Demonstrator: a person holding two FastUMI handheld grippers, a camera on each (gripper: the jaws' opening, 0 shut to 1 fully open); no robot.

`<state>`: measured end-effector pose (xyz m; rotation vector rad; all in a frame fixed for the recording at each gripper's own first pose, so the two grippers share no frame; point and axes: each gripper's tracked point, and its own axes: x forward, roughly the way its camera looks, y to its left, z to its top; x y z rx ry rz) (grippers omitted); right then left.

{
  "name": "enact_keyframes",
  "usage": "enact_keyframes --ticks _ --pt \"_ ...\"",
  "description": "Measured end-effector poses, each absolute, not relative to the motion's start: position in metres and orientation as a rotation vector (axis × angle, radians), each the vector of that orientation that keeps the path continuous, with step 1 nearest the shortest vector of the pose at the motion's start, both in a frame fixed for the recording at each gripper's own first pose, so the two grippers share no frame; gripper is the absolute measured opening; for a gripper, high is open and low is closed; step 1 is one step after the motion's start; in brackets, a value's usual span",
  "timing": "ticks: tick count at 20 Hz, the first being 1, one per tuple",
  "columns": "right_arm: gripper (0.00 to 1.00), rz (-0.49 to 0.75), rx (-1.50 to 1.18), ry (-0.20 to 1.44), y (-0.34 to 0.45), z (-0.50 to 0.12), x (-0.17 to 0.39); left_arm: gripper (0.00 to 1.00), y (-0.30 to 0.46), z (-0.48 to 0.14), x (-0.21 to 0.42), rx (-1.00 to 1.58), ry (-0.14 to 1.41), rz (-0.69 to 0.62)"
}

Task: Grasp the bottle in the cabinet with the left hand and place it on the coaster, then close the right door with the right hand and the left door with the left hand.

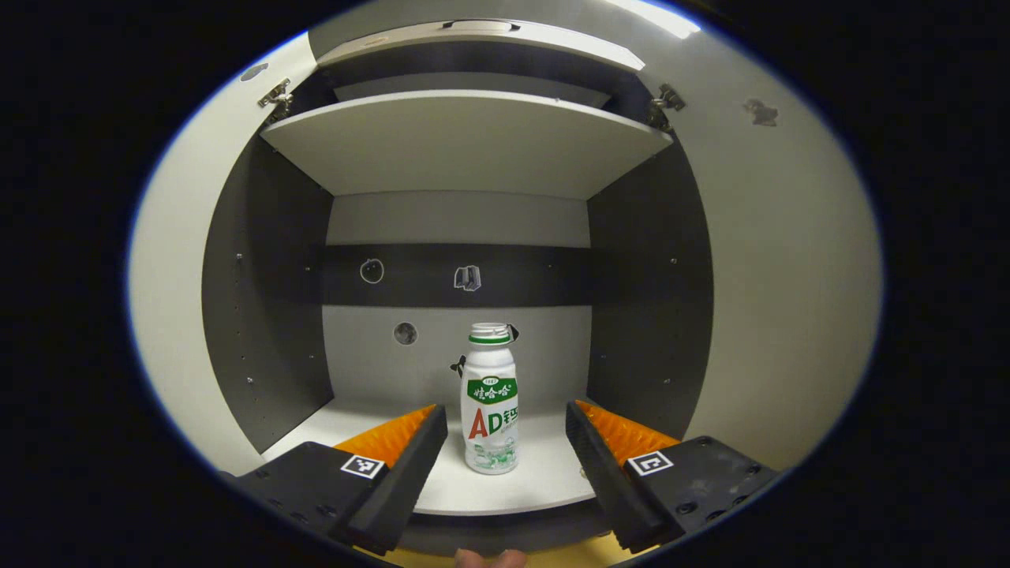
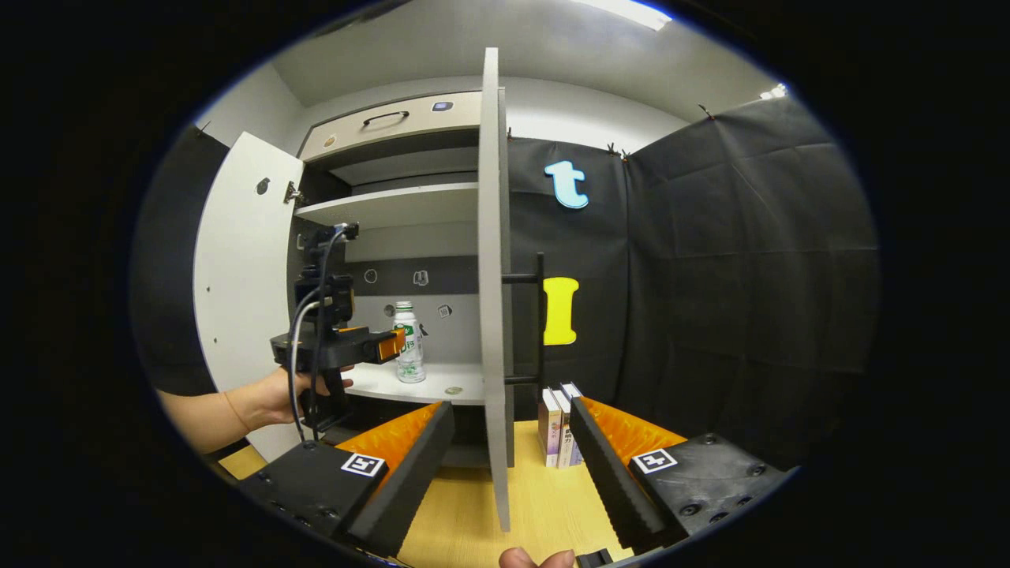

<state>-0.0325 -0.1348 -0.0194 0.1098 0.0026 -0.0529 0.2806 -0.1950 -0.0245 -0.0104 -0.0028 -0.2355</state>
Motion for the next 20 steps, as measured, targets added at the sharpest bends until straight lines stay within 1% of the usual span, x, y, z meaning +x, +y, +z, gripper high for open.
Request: enact_keyframes --ticks 5,12,13,14,16,19,20 --pt "0.98 -0.051 0.1 -0.002 -0.158 -0.025 -0.027 0.96 -0.204 -0.043 0.332 0.022 0.016 -0.195" --pt "0.98 -0.086 0.103 0.022 -0.184 -0.036 -0.02 0.95 -0.208 -0.065 0.37 0.027 0.06 -0.172" --pt "0.98 -0.093 0.104 0.023 -0.186 -0.037 -0.021 0.91 -0.202 -0.069 0.37 0.017 0.068 -0.176" --pt "0.98 -0.103 0.103 0.021 -0.188 -0.036 -0.022 0.79 -0.202 -0.068 0.371 -0.003 0.059 -0.18" --pt "0.98 -0.107 0.1 0.017 -0.188 -0.034 -0.025 0.76 -0.202 -0.068 0.37 -0.02 0.061 -0.19" --pt "0.98 -0.103 0.1 0.013 -0.18 -0.03 -0.03 0.74 -0.201 -0.064 0.366 -0.016 0.064 -0.187" --pt "0.94 -0.099 0.103 0.008 -0.176 -0.027 -0.032 0.74 -0.2 -0.06 0.365 -0.017 0.054 -0.191"
